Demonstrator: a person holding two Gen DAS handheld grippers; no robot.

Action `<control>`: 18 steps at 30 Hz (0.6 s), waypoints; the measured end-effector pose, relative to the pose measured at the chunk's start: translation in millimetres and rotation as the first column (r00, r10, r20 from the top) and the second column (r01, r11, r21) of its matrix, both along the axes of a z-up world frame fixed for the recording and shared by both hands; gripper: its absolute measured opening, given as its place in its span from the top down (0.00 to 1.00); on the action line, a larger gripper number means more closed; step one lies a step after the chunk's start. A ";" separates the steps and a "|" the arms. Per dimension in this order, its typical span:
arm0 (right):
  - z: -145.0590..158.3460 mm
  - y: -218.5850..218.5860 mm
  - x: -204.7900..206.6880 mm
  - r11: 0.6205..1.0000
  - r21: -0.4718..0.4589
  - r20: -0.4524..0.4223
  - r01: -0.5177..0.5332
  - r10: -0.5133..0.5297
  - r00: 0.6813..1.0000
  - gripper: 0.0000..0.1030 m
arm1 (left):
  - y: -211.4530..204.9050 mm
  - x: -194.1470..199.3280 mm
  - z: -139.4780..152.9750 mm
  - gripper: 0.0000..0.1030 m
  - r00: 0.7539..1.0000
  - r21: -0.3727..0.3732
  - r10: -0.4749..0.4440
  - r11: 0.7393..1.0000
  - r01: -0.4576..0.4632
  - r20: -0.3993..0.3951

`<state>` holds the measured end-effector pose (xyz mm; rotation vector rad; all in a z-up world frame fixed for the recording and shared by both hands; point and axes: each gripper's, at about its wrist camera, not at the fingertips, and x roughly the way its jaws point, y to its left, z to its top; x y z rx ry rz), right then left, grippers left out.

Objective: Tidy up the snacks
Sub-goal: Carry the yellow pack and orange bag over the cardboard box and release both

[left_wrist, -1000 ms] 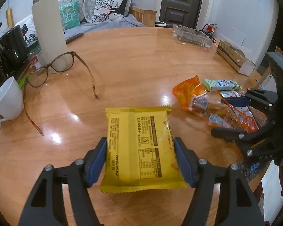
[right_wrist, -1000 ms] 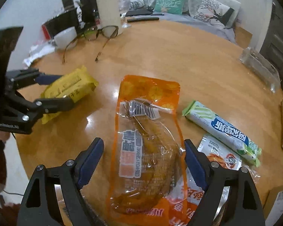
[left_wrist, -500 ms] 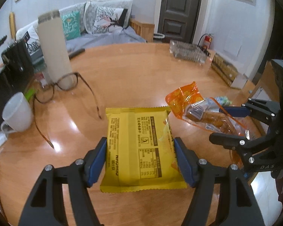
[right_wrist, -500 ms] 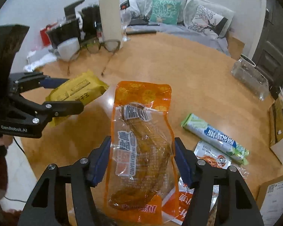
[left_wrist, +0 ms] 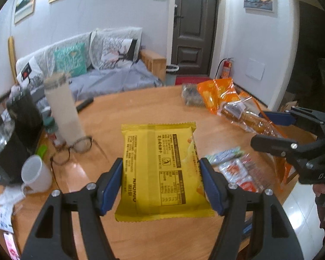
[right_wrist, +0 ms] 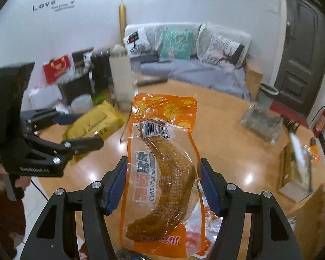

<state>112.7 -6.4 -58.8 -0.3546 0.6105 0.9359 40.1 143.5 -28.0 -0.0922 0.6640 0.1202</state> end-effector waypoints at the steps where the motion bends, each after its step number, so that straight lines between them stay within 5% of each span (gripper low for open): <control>1: 9.4 -4.8 -0.4 1.000 0.011 0.008 0.010 -0.010 1.000 0.41 | -4.8 0.4 10.4 0.36 1.000 0.006 -0.013 1.000 0.013 0.016; 11: 89.5 -83.6 -8.2 0.986 0.118 0.091 0.119 -0.130 0.987 0.41 | -75.9 14.2 83.0 0.36 0.984 0.066 -0.140 0.989 0.134 0.112; 18: 102.9 -159.5 -0.1 0.960 0.154 0.095 0.234 -0.250 0.964 0.41 | -145.1 38.8 111.1 0.36 0.955 0.092 -0.269 0.962 0.258 0.127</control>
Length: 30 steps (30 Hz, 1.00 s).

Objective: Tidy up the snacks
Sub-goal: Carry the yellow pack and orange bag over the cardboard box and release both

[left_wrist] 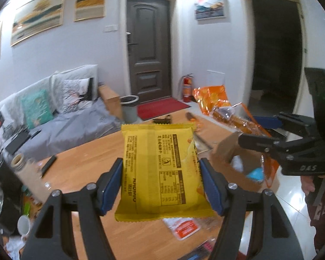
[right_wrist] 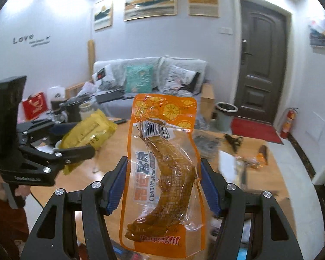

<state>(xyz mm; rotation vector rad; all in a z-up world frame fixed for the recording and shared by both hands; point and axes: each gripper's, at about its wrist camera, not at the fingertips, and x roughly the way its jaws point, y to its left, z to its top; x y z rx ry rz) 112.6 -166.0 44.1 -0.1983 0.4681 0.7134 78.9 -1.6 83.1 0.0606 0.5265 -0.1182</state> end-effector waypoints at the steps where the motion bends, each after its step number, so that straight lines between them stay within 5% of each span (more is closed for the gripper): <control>1: -1.1 -10.6 3.2 1.000 0.006 -0.008 0.018 -0.018 1.000 0.41 | -11.7 6.0 1.3 0.36 1.000 0.000 -0.020 1.000 0.020 -0.004; 15: -59.6 -141.4 67.9 0.970 0.017 -0.148 0.242 -0.237 0.960 0.41 | -160.2 100.1 -18.4 0.36 0.948 -0.048 -0.285 0.959 0.281 -0.143; 20: -85.2 -170.0 90.1 0.958 0.018 -0.207 0.286 -0.276 0.939 0.41 | -205.1 127.5 -41.0 0.36 0.927 -0.019 -0.311 0.949 0.314 -0.209; 30: -115.6 -179.0 111.5 0.964 -0.022 -0.237 0.265 -0.262 0.936 0.39 | -212.9 155.5 -75.3 0.34 0.905 0.000 -0.295 0.951 0.310 -0.307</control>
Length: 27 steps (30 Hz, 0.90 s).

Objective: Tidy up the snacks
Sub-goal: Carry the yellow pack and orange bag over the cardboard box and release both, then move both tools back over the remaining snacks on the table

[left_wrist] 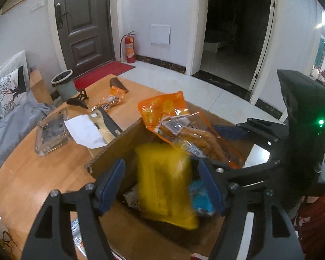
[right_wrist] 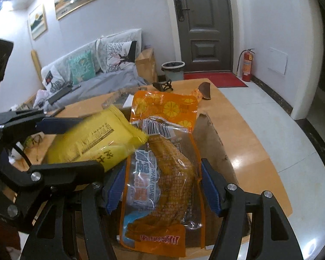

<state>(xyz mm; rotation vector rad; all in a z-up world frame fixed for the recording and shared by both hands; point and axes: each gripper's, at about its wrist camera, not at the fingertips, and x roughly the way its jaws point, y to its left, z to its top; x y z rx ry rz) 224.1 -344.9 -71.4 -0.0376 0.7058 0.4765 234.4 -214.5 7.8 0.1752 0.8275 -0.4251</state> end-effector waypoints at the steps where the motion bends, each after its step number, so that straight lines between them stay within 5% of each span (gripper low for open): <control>1: -2.0 -0.2 1.4 1.000 0.003 -0.006 -0.005 0.005 1.000 0.39 | 2.7 -0.2 0.4 0.32 1.000 0.003 0.004 1.000 -0.004 0.001; 10: -2.7 9.9 6.2 0.998 0.011 -0.028 -0.058 0.058 0.998 0.26 | 20.4 -7.6 3.5 0.21 0.999 0.031 0.033 0.999 -0.035 0.039; 16: -2.7 16.2 -1.6 0.998 -0.016 -0.011 -0.067 0.067 0.998 0.27 | 36.0 -12.3 7.4 0.19 0.996 0.033 0.058 0.998 -0.061 0.067; 18: -6.1 23.2 -3.3 0.996 -0.050 -0.006 -0.068 0.068 0.998 0.41 | 41.4 -15.1 9.3 0.19 0.995 0.025 0.070 0.997 -0.071 0.066; 19: -9.5 26.5 -2.8 0.995 -0.050 -0.033 -0.086 0.085 0.996 0.66 | 44.7 -17.0 9.5 0.19 0.995 0.020 0.075 0.997 -0.076 0.067; 20: -16.1 32.8 -1.7 0.991 -0.041 -0.074 -0.127 0.124 0.990 0.77 | 48.7 -18.6 9.6 0.19 0.994 0.013 0.082 0.996 -0.083 0.066; 24: -28.0 53.6 -8.1 0.979 -0.149 -0.066 -0.139 0.130 0.989 0.81 | 61.9 -23.0 9.0 0.19 0.993 0.007 0.100 0.995 -0.101 0.066; 27: -22.2 54.1 -10.7 0.985 -0.092 -0.078 -0.146 0.139 0.987 0.80 | 69.6 -26.9 11.0 0.19 0.991 0.004 0.108 0.994 -0.109 0.072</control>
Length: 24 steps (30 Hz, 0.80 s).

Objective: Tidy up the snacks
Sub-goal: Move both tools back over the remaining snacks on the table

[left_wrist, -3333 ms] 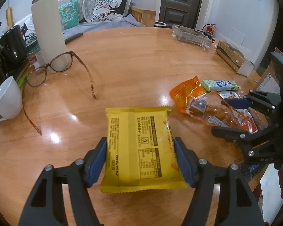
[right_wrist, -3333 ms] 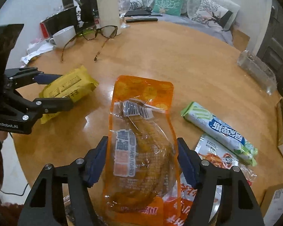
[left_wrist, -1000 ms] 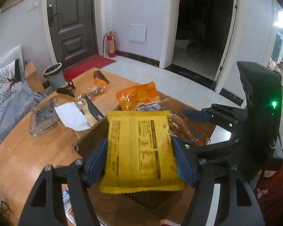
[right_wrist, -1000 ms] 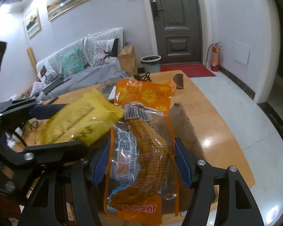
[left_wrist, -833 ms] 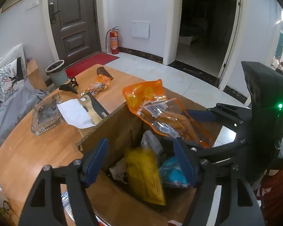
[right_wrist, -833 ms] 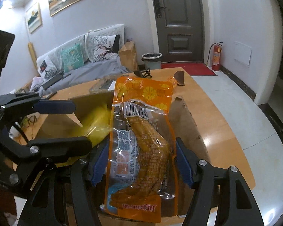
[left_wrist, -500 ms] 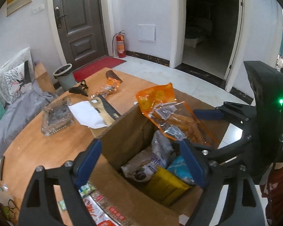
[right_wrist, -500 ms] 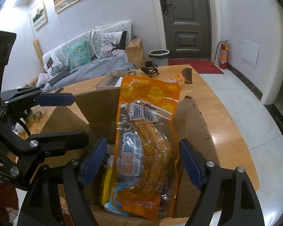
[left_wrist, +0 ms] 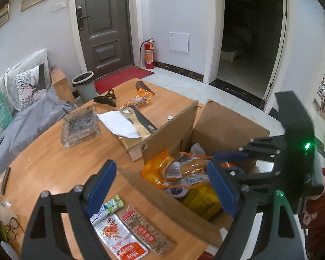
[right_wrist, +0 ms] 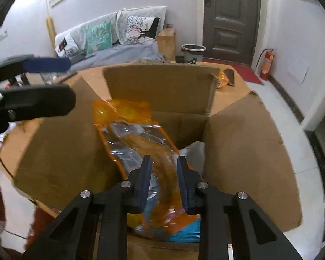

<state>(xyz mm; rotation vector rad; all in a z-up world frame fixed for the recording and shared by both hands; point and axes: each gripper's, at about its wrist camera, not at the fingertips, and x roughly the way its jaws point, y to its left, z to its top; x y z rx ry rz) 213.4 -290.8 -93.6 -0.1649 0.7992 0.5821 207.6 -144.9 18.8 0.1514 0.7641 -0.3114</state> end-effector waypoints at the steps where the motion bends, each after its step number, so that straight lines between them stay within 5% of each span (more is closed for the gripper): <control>1: 3.1 0.0 -1.3 1.000 0.002 0.005 0.002 -0.002 1.000 0.79 | 2.6 -1.8 1.4 0.19 1.000 -0.001 0.003 1.000 -0.003 0.005; 10: 41.6 5.5 -36.0 0.999 0.024 0.073 -0.024 0.022 0.997 0.49 | 51.4 -46.1 33.8 0.13 0.993 -0.002 0.073 0.997 -0.073 0.093; 18: 80.9 56.5 -114.7 0.970 0.069 0.179 -0.234 0.218 0.959 0.41 | 119.4 -117.8 46.8 0.13 0.976 0.047 0.162 0.984 -0.170 0.149; 24: 65.0 100.9 -160.1 0.932 0.115 0.156 -0.345 0.326 0.933 0.41 | 163.1 -165.3 7.0 0.13 0.974 0.054 0.190 0.979 -0.198 0.126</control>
